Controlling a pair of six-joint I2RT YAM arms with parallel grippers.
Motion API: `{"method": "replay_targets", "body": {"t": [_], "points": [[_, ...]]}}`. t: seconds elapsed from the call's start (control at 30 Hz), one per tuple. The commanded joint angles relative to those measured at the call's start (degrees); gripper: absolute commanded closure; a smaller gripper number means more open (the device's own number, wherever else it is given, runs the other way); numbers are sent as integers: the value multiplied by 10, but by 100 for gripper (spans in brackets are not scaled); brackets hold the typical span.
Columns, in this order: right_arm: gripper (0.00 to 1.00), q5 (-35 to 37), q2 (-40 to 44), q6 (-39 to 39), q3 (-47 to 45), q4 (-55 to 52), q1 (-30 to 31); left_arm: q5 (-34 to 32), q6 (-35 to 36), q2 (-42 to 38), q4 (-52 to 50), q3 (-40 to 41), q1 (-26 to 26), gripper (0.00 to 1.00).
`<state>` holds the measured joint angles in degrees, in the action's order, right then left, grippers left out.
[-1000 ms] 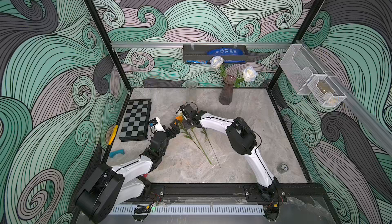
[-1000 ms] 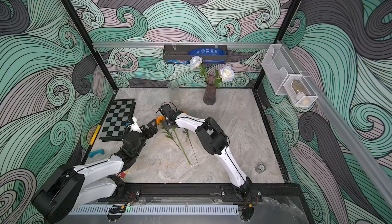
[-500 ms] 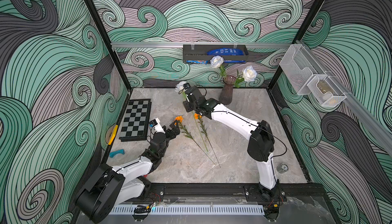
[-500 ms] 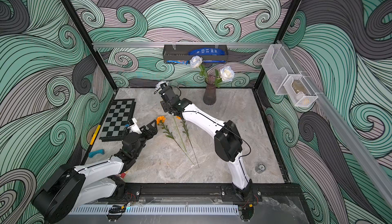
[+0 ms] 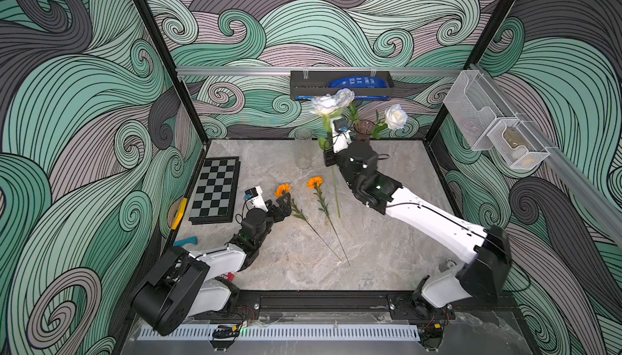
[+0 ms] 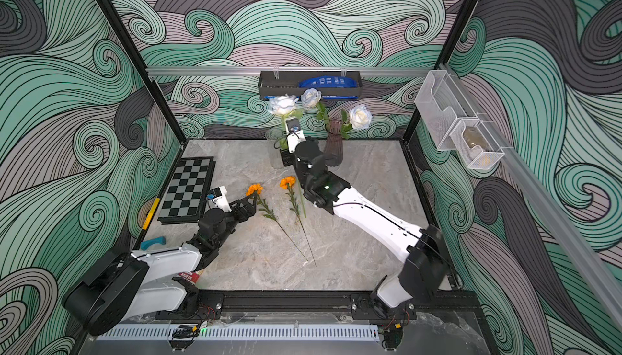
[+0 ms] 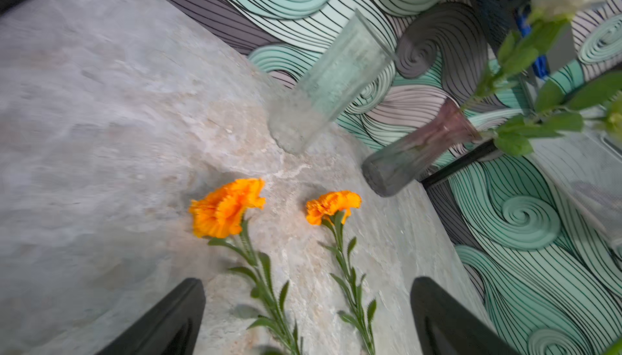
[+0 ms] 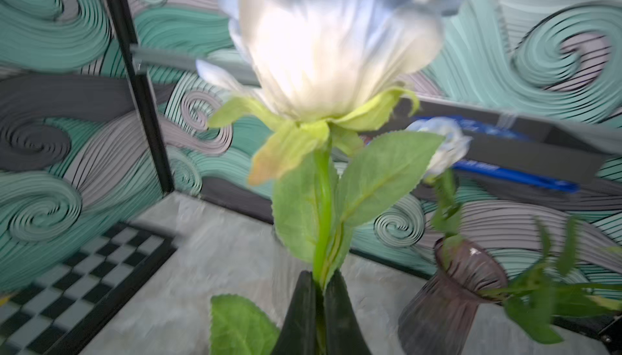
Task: Arrange the flowers in different vases according to their colors
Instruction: Insert the flower into the vase.
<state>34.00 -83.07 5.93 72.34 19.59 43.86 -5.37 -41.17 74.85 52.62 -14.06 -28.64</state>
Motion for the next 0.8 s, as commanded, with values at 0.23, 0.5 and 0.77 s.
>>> {"method": "replay_targets", "body": {"t": [0.23,0.5,0.77], "points": [[100,63,7,144,-72,426,-97,297,54,134,104,-100,-47,1],[100,8,-97,223,50,491,-141,226,100,144,63,-123,-106,1],[100,-57,-192,204,178,463,-194,179,125,123,44,-120,-112,2]]}}
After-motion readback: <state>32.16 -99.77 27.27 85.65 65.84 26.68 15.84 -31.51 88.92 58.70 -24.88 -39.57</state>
